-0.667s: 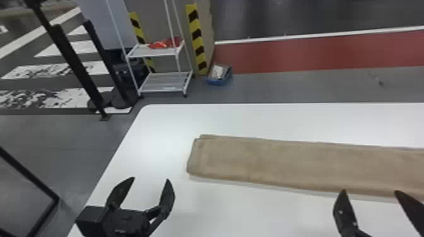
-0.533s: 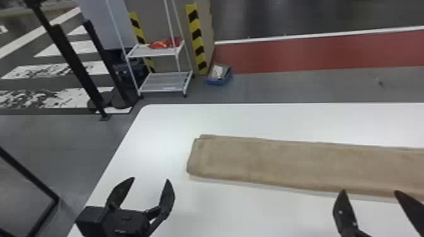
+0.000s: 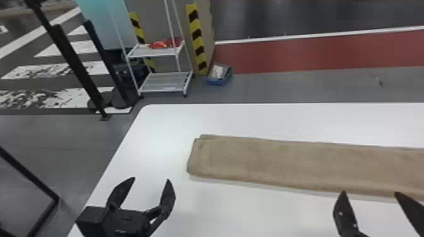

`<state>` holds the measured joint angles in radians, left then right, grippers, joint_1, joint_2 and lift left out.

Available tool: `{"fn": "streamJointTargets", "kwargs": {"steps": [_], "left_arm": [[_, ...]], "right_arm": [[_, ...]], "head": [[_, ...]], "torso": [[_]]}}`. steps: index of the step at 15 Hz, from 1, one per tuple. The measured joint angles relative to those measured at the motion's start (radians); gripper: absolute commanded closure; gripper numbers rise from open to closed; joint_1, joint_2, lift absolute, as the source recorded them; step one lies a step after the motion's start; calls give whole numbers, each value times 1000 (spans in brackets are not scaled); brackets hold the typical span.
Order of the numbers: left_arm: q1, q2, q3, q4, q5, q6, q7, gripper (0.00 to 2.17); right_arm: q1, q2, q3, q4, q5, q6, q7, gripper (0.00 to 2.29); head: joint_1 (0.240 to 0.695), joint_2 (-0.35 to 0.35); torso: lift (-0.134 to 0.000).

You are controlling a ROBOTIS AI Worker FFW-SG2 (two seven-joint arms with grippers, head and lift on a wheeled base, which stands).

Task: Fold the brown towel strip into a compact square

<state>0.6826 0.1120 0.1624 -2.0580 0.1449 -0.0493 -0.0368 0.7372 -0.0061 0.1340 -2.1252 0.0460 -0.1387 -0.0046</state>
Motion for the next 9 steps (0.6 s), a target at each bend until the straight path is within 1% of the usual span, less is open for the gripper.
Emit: {"fn": "streamJointTargets", "kwargs": {"steps": [5,7,9], "left_arm": [[-11,-4,1,-34,23,14,-9,76],[-23,-6,14,-69,34,75,-22,83],[-55,-9,44,-108,70,200,-68,97]], "right_arm": [[-3,0,23,1,2,11,2,107],[-14,1,38,1,1,32,2,107],[-31,-10,50,1,-1,68,2,107]], "head": [[695,242],[695,255],[695,260]], "torso": [[-123],[-123],[-123]]}}
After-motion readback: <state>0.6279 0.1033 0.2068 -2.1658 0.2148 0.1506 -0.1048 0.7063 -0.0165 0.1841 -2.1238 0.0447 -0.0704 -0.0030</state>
